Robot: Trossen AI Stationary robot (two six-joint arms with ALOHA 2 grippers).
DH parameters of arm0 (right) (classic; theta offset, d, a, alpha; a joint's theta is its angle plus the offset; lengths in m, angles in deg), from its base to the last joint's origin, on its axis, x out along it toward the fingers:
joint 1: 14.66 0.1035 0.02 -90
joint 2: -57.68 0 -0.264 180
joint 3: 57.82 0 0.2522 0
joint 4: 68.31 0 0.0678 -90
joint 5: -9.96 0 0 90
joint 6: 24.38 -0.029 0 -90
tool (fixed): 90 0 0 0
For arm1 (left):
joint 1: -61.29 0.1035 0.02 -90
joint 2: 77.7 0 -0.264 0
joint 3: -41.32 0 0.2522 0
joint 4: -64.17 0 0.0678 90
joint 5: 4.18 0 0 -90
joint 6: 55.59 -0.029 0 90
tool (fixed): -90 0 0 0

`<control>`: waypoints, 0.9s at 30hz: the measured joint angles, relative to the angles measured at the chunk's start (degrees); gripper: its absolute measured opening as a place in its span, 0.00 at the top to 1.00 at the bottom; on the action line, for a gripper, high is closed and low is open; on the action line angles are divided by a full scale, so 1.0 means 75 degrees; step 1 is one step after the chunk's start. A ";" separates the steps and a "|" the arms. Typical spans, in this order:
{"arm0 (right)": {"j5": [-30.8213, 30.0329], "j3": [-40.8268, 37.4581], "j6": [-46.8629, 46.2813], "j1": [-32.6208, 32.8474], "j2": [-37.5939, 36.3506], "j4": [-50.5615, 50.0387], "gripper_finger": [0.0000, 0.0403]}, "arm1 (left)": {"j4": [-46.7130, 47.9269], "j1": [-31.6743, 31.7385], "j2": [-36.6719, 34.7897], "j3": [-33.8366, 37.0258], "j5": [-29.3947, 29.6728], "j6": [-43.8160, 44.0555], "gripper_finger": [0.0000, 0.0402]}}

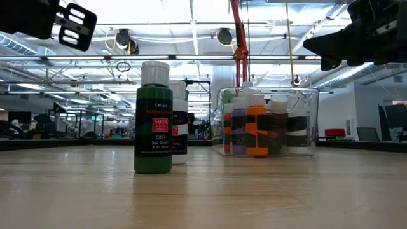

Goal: Pick & Place Paint Supplies
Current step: Put the small green paint bottle into the transparent bin

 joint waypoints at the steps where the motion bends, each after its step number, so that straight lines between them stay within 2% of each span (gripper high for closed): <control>1: -0.0003 -0.0003 0.0000 0.0002 0.0000 0.0005 0.99 | -0.0270 0.0028 0.0135 0.0072 -0.0003 -0.0008 0.97; 5: -0.0006 -0.0003 0.0000 0.0001 -0.0001 0.0009 0.99 | -0.0945 0.0201 0.0811 0.0110 -0.0005 -0.0073 0.95; 11: -0.0006 -0.0002 0.0000 0.0001 0.0000 -0.0003 0.99 | -0.2881 0.0622 0.1979 0.0085 0.0049 -0.0609 0.99; 14: -0.0006 -0.0002 0.0000 0.0000 0.0000 -0.0003 0.99 | -0.2959 0.0873 0.2275 -0.0117 0.0057 -0.0524 0.97; 20: -0.0006 -0.0002 0.0000 0.0000 0.0000 -0.0009 0.99 | -0.2955 0.1212 0.2663 -0.0452 0.0032 -0.0414 0.79; 27: -0.0006 -0.0002 0.0000 0.0000 0.0000 -0.0008 0.99 | -0.2822 0.1214 0.3489 -0.1001 -0.0815 -0.0816 0.48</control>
